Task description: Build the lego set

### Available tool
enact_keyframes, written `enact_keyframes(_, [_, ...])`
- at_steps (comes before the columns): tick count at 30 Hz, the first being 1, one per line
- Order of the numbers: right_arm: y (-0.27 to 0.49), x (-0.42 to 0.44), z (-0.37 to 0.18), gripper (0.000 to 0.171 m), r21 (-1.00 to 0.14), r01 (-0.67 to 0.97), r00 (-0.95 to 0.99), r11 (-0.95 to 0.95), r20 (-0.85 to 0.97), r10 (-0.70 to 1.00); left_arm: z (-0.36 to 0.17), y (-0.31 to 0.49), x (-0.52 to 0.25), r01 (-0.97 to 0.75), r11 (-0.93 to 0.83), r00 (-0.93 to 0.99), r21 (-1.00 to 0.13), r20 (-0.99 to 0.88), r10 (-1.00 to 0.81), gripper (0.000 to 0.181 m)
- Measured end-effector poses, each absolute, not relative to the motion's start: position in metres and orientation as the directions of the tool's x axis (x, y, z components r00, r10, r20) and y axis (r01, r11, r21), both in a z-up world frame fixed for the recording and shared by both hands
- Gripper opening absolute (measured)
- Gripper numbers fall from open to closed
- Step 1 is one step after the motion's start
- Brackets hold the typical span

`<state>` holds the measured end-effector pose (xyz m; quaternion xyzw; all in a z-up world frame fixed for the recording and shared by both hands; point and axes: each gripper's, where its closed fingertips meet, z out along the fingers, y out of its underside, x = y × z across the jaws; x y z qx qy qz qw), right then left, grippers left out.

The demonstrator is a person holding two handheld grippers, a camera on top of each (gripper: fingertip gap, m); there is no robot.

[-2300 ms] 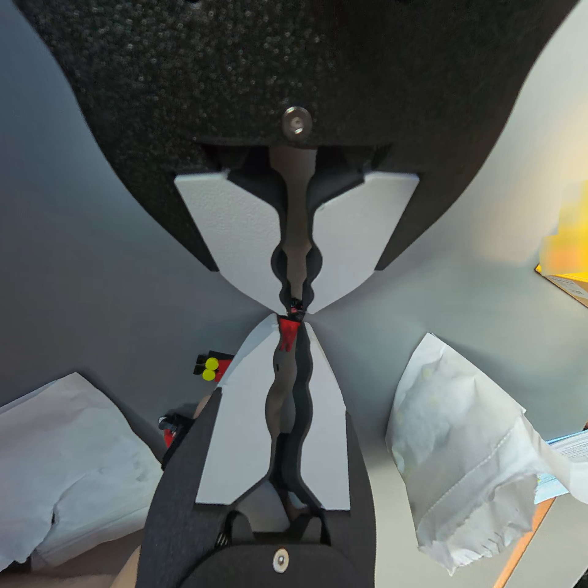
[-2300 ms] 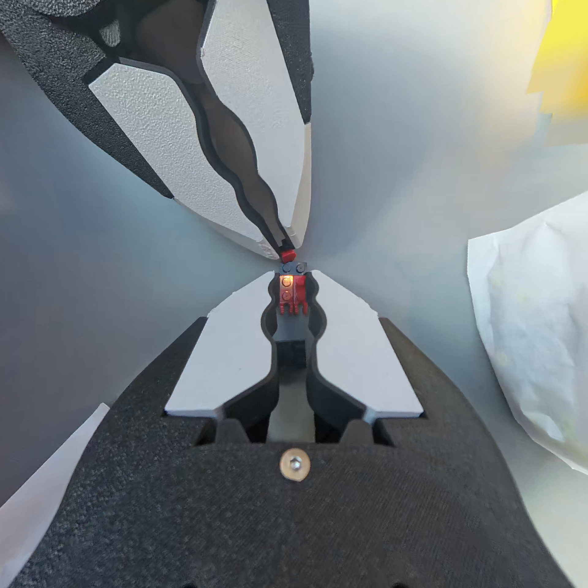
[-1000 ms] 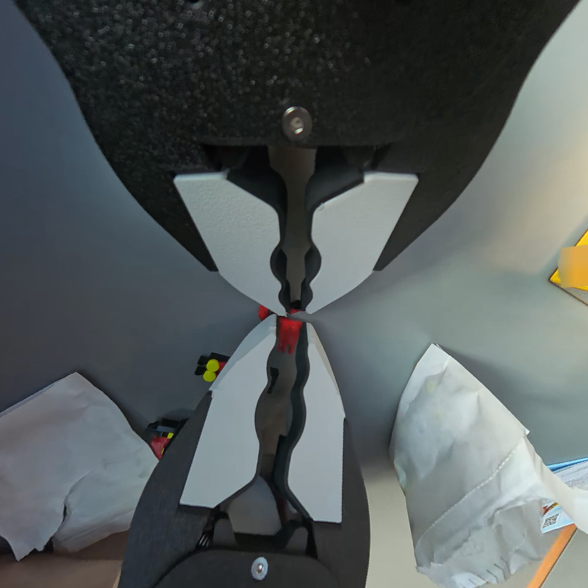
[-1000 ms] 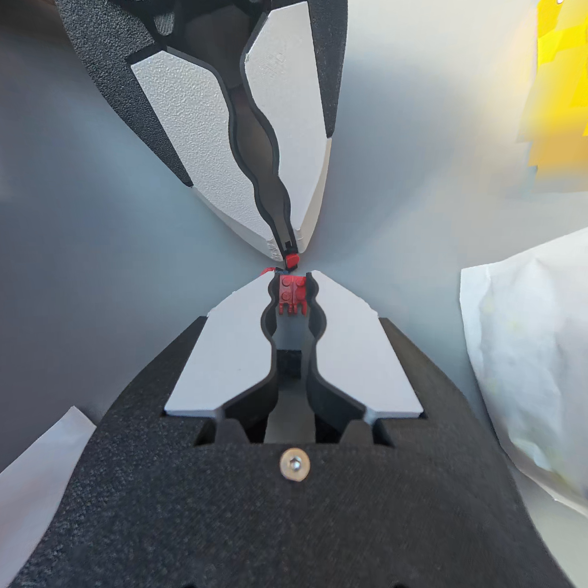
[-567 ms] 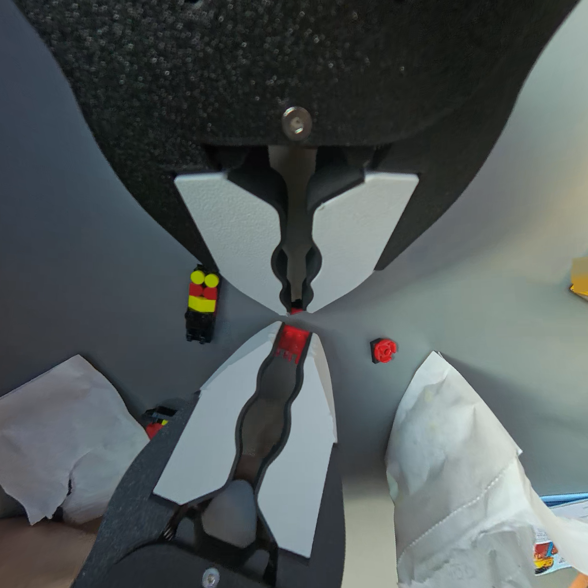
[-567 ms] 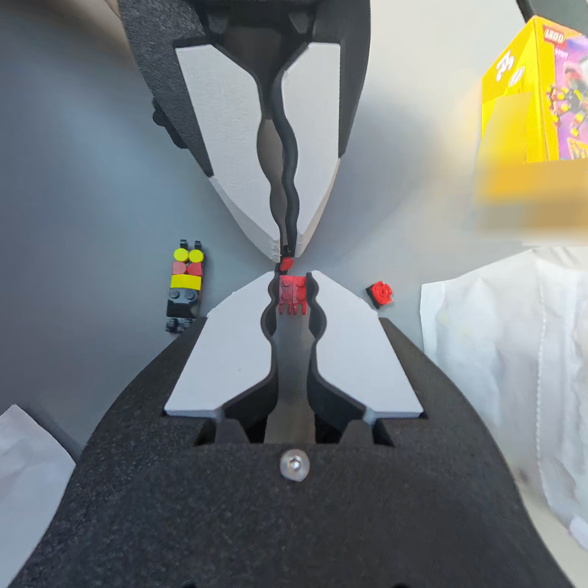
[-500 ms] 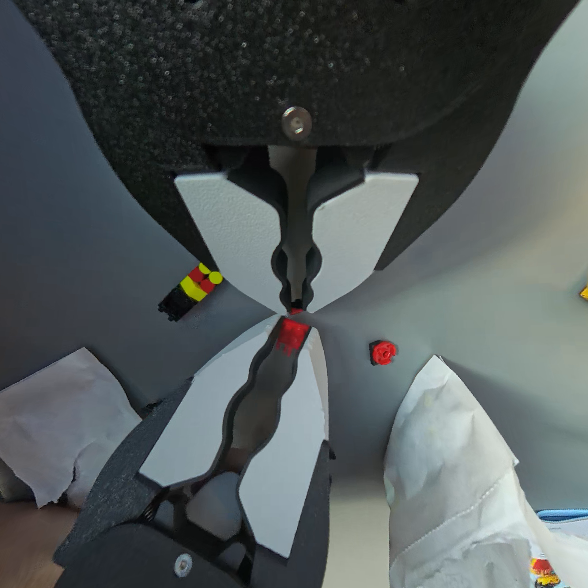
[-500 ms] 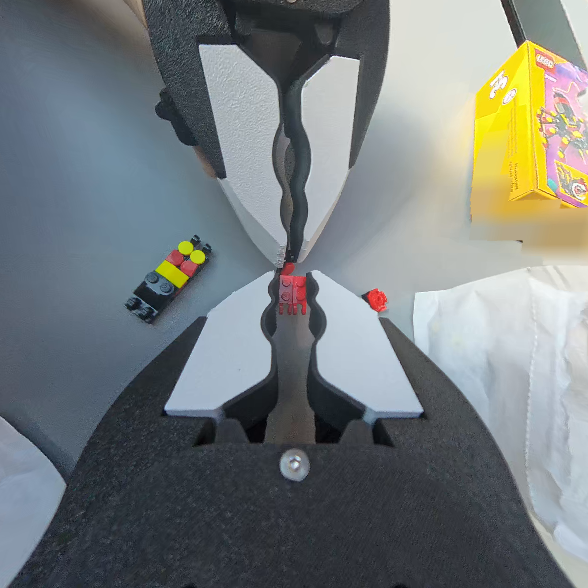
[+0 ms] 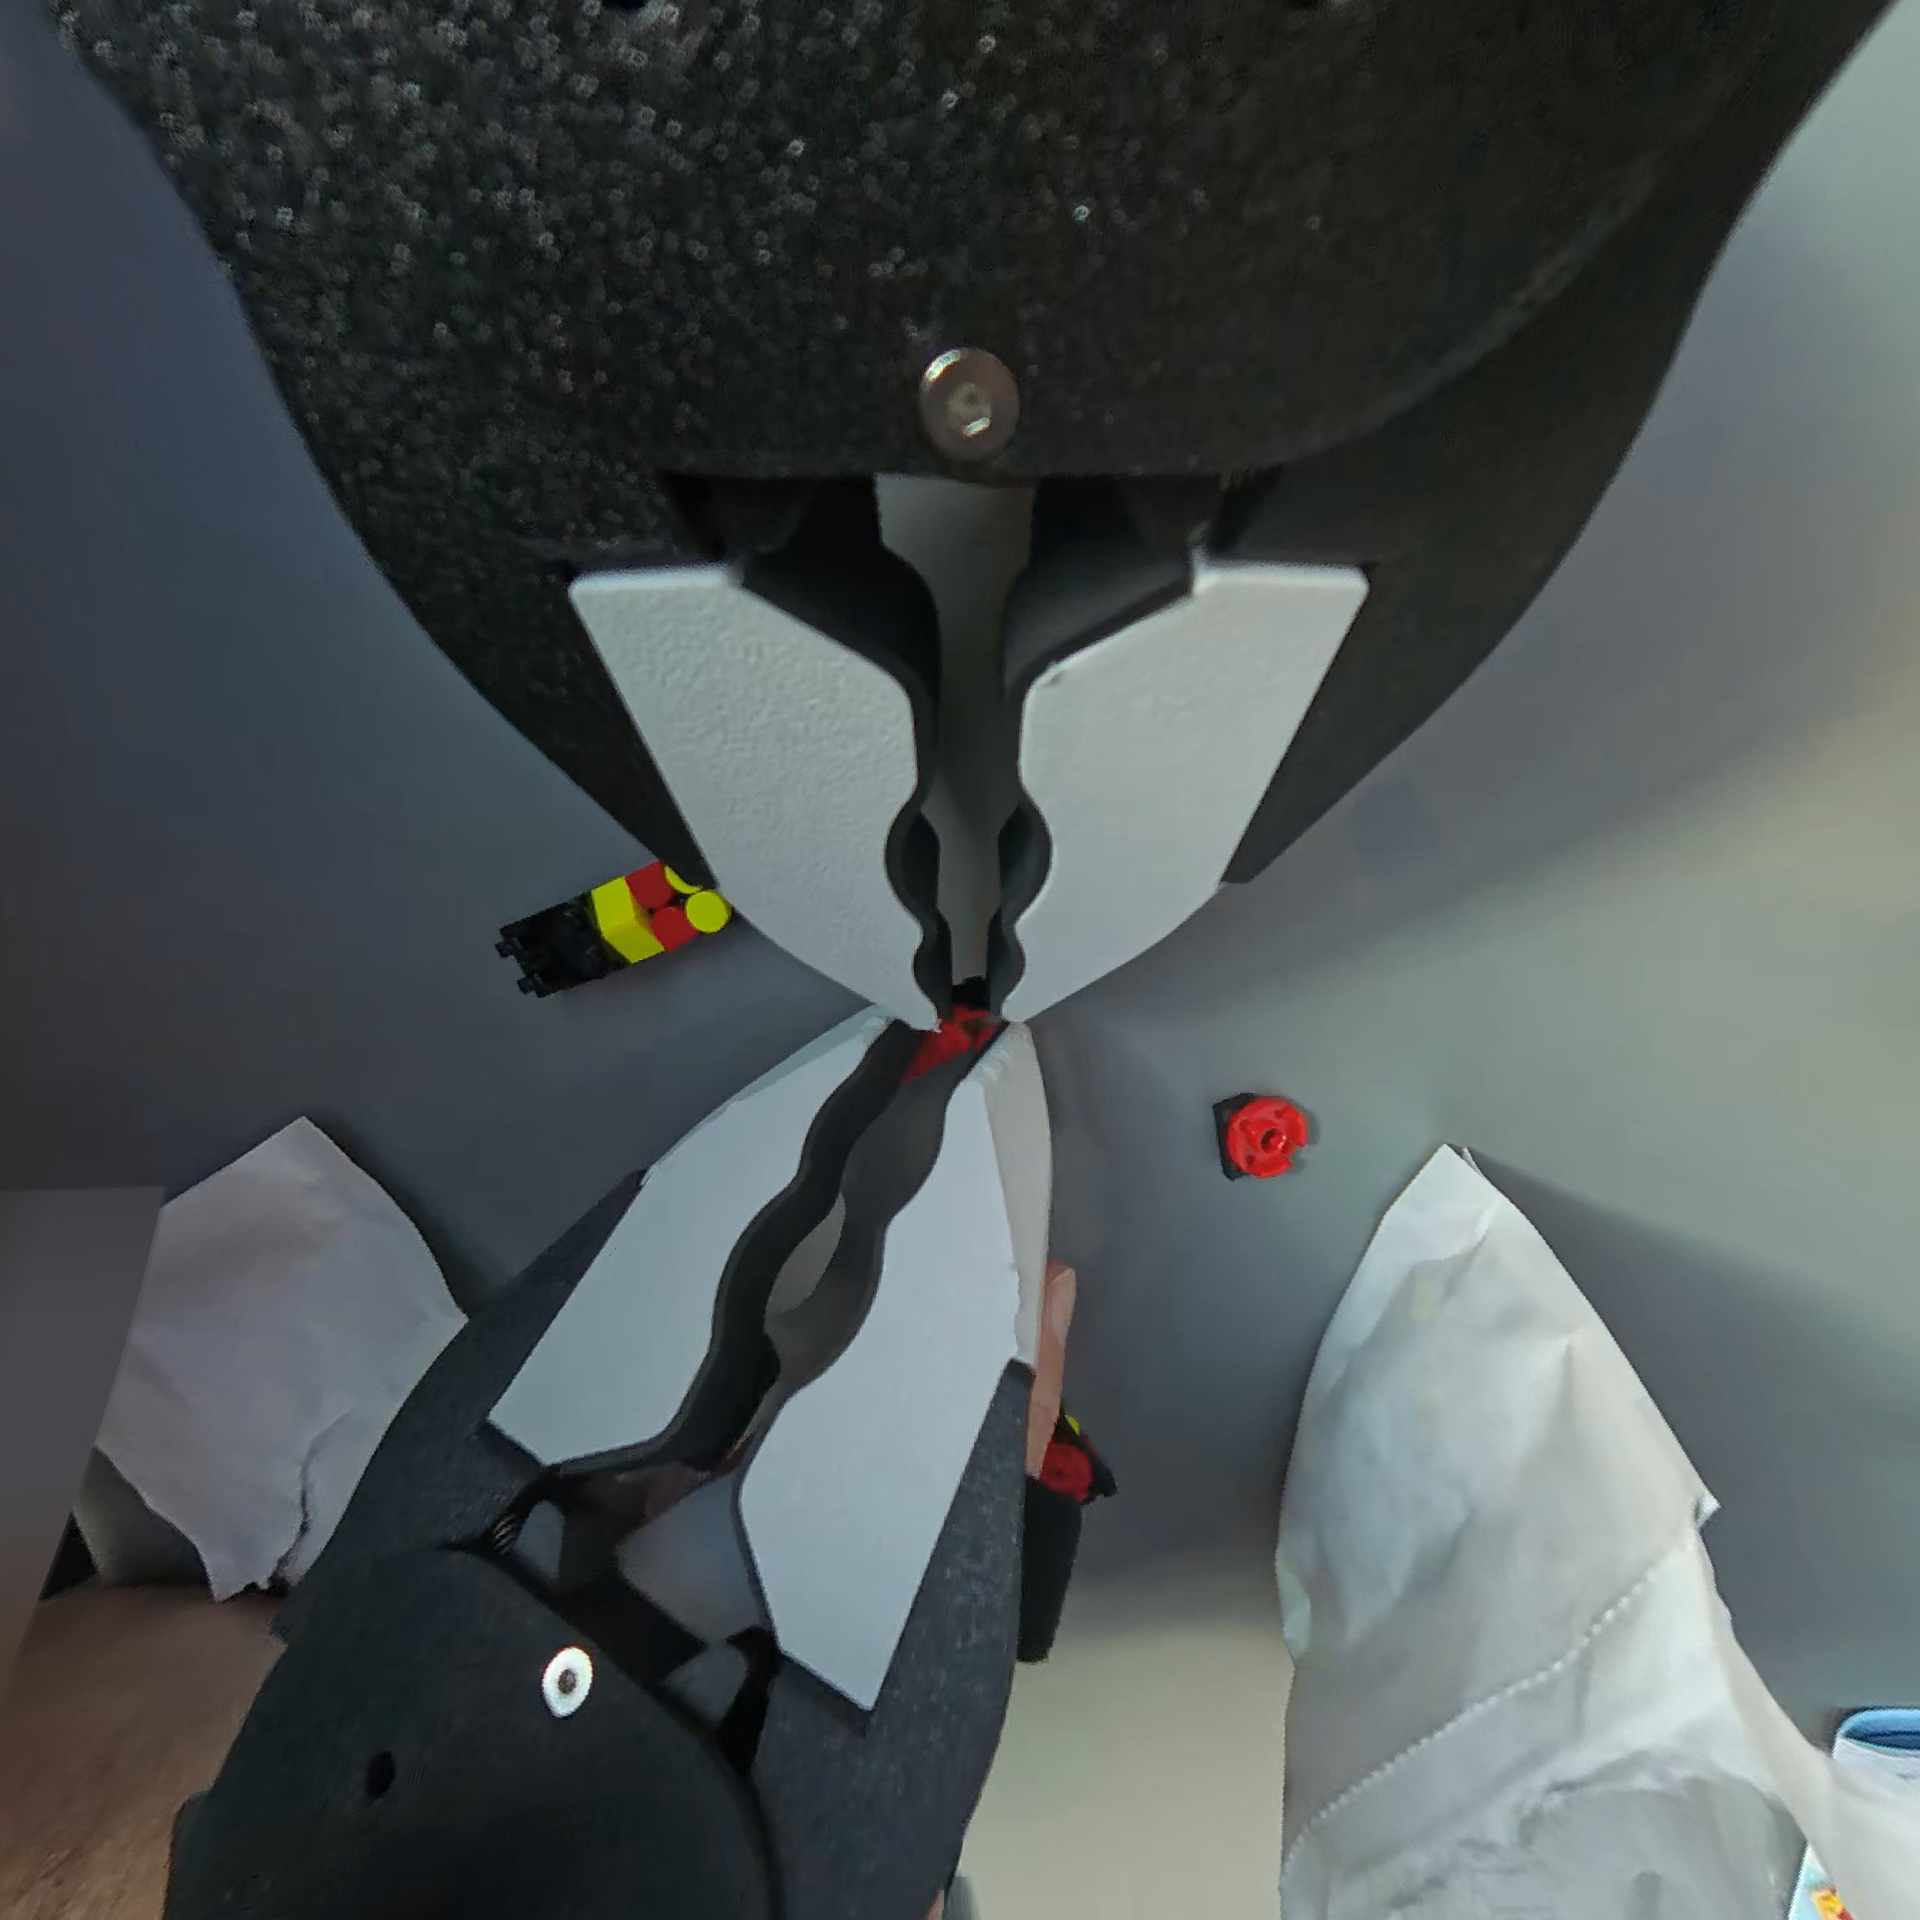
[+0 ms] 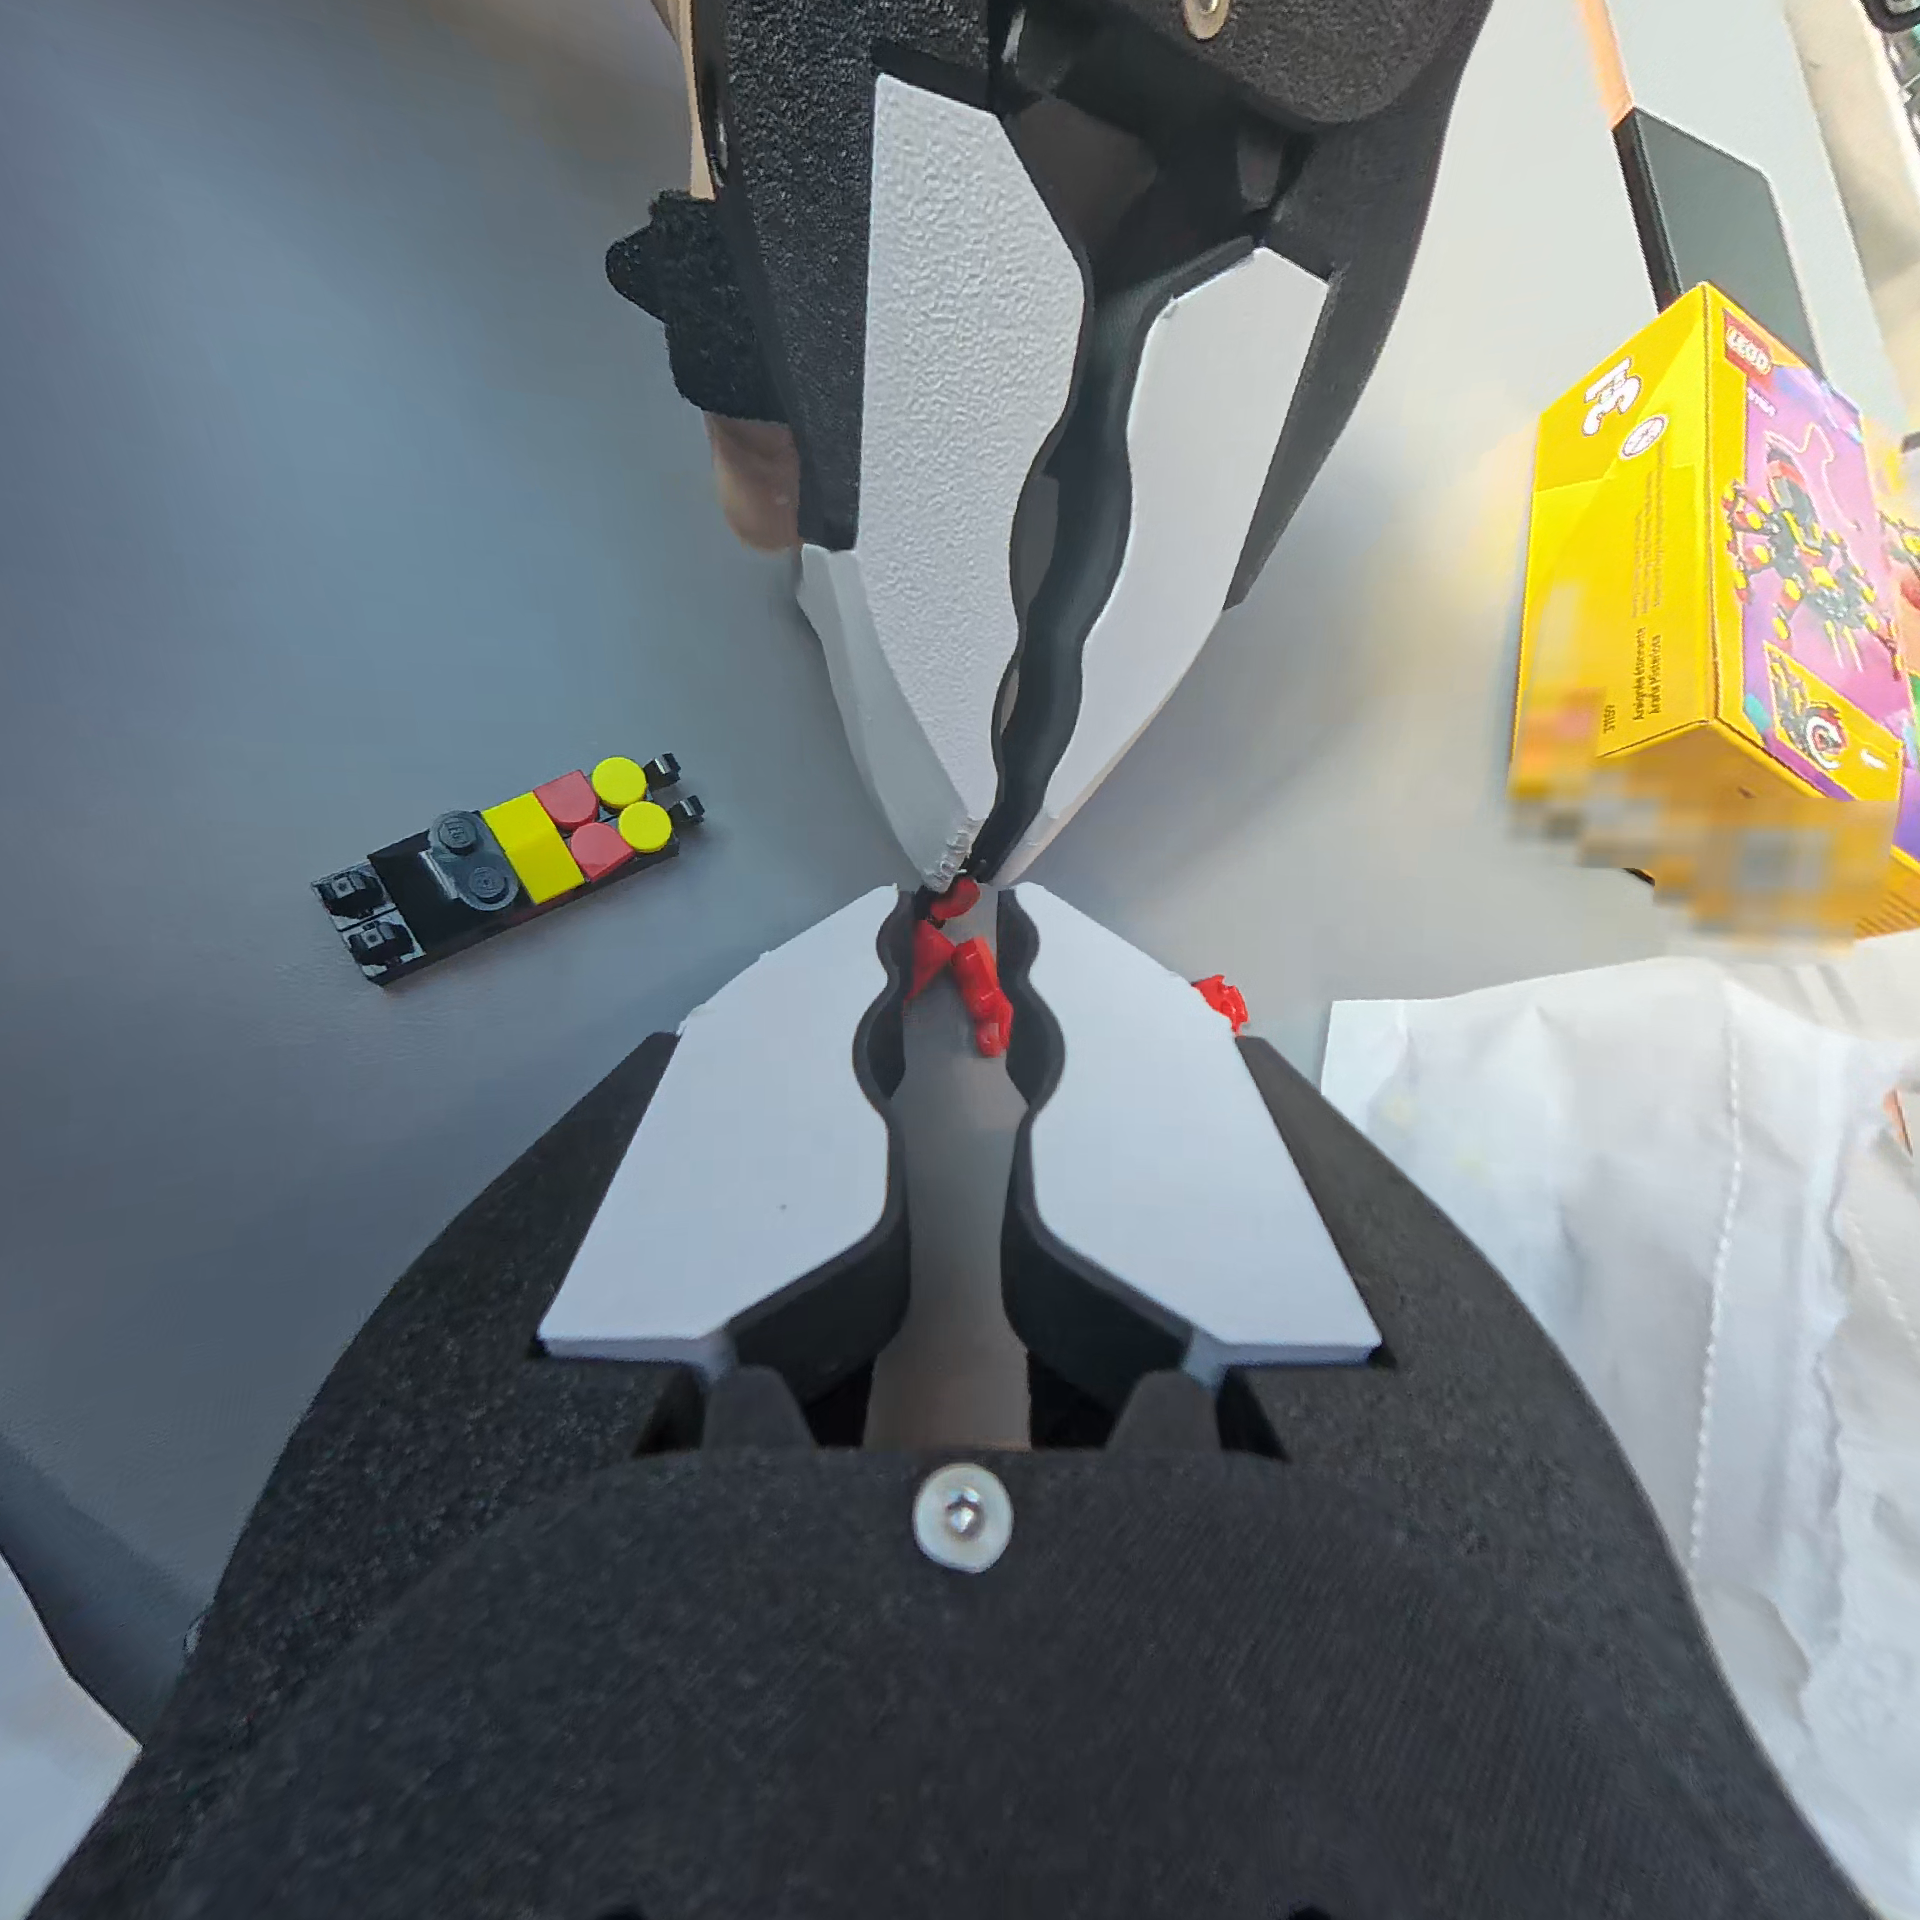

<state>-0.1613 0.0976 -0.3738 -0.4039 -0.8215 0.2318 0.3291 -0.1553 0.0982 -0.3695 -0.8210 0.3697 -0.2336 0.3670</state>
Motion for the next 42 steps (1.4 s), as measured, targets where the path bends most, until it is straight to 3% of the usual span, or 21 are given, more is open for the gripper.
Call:
enact_keyframes(18, [0.102,-0.160,-0.374,0.011,-0.617,0.453,-0.475,0.644,0.444,0.759,-0.376,0.099,-0.157,-0.468,-0.474,0.586,-0.746,0.140,-0.798,0.004])
enact_keyframes(25, [0.098,-0.158,-0.377,0.000,-0.655,0.503,-0.480,0.564,0.331,0.812,-0.378,0.095,-0.159,-0.501,-0.457,0.581,-0.735,0.105,-0.807,0.004])
enact_keyframes(29, [0.099,-0.157,-0.378,0.000,-0.657,0.528,-0.472,0.538,0.300,0.829,-0.378,0.094,-0.159,-0.498,-0.452,0.575,-0.740,0.108,-0.811,0.003])
enact_keyframes(32, [0.105,-0.155,-0.380,0.015,-0.645,0.567,-0.453,0.512,0.275,0.848,-0.379,0.092,-0.159,-0.524,-0.442,0.562,-0.728,0.094,-0.822,0.003])
enact_keyframes(42, [0.099,-0.159,-0.382,0.007,-0.649,0.611,-0.493,0.453,0.136,0.860,-0.380,0.094,-0.160,-0.538,-0.433,0.563,-0.723,0.074,-0.823,0.003])
